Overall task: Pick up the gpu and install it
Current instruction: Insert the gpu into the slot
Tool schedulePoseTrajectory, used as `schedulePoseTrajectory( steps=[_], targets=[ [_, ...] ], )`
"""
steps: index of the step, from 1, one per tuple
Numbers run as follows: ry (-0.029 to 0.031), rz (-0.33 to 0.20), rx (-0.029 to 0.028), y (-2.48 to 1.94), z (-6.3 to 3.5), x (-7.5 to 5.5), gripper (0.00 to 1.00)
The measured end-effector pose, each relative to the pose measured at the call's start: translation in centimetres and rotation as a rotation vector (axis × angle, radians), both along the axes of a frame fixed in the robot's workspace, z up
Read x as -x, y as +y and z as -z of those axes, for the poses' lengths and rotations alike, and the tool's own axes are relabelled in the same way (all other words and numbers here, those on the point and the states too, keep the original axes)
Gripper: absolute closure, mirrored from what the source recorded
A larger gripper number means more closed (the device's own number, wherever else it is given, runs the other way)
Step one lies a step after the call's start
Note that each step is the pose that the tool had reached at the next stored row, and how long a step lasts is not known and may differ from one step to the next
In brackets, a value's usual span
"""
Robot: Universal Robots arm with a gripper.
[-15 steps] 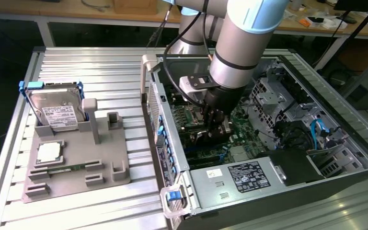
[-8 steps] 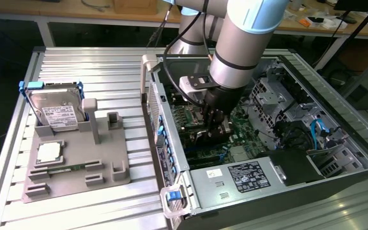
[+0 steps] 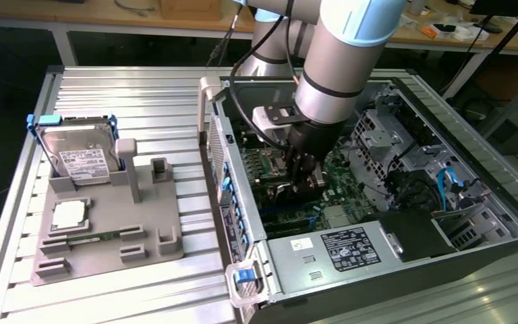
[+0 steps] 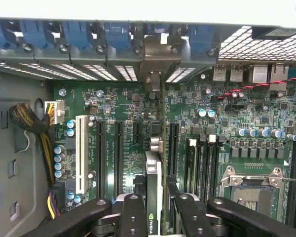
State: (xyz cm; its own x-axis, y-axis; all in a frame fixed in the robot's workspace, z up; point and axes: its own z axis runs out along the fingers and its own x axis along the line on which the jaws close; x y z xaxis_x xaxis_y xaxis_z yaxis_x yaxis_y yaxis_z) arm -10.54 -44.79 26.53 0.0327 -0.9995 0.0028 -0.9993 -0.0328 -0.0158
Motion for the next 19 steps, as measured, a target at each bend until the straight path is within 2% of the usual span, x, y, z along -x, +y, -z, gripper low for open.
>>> schedulePoseTrajectory(
  steps=[19],
  targets=[
    [0.0000,0.003,0.0000,0.00,-0.09,-0.02,0.73]
  ],
)
